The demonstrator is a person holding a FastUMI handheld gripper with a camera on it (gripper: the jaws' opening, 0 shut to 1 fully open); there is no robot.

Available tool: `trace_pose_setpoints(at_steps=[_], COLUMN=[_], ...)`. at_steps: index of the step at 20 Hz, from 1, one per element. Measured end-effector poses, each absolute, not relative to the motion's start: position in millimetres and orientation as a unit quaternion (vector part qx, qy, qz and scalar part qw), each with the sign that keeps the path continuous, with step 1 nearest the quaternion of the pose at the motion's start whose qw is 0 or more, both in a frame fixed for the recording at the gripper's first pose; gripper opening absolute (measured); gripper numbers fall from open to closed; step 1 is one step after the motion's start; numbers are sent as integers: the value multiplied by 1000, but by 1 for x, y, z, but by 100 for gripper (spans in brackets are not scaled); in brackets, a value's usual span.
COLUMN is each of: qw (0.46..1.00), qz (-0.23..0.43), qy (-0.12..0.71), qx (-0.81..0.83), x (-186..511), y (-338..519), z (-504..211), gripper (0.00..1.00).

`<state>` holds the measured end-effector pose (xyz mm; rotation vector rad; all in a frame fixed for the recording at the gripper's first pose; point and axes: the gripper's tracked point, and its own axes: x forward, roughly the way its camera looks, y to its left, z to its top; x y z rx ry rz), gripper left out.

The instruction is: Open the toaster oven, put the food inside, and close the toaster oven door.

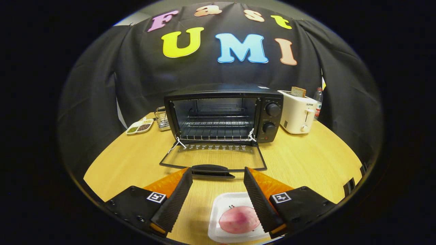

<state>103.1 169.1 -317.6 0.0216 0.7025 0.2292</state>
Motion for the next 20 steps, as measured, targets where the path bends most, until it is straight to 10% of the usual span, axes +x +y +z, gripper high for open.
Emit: trace_pose_setpoints(at_steps=[20], qw=[824], qz=[167], qy=[532], qx=[101], x=[83], y=[48], z=[-333], gripper=[99])
